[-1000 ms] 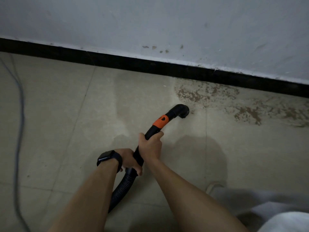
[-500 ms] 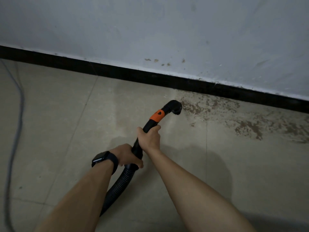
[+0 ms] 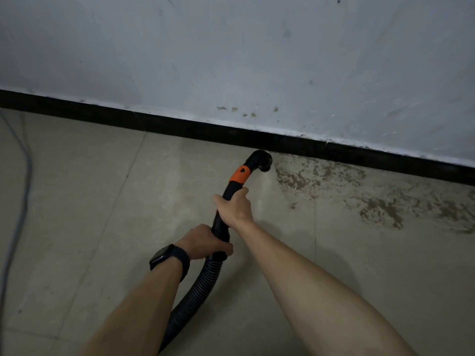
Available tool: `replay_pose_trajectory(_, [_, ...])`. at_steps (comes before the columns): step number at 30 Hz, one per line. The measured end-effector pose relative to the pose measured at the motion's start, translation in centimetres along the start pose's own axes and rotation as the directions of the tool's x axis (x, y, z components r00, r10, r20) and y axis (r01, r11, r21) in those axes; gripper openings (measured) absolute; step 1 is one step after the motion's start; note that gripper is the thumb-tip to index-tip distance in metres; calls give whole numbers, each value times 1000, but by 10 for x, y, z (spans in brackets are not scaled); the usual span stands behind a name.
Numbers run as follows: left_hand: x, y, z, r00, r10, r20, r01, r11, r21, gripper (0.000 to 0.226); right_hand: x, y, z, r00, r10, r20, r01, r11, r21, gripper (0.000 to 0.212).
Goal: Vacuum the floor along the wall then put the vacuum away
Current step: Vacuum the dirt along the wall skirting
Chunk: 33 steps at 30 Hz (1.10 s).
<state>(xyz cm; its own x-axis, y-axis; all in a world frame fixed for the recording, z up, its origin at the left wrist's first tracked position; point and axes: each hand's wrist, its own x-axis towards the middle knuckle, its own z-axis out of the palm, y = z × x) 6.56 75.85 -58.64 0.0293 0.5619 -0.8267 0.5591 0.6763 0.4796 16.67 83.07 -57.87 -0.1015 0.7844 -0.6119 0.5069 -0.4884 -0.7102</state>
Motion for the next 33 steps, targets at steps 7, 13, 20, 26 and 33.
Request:
replay_pose_trajectory(7, [10,12,6,999,1,-43,-3,998,-62,38,11,-8,-15,1000,-17,21,18,998,-62,63])
replay_pose_trajectory(13, [15,20,15,1000,-10,3,10,1000,12,43,8,2,-20,1000,-16,-10,15,996,-91,59])
replay_pose_trajectory(20, [18,27,23,999,-17,34,15,997,74,49,6,9,-29,997,5,-73,-12,995,-97,56])
replay_pose_trajectory(26, [14,27,17,999,-20,41,15,995,103,49,1,5,-27,995,8,-102,-19,994,-104,57])
replay_pose_trajectory(33, [4,4,22,988,-90,128,73,989,132,37,-24,17,-6,987,56,-148,-76,989,-128,60])
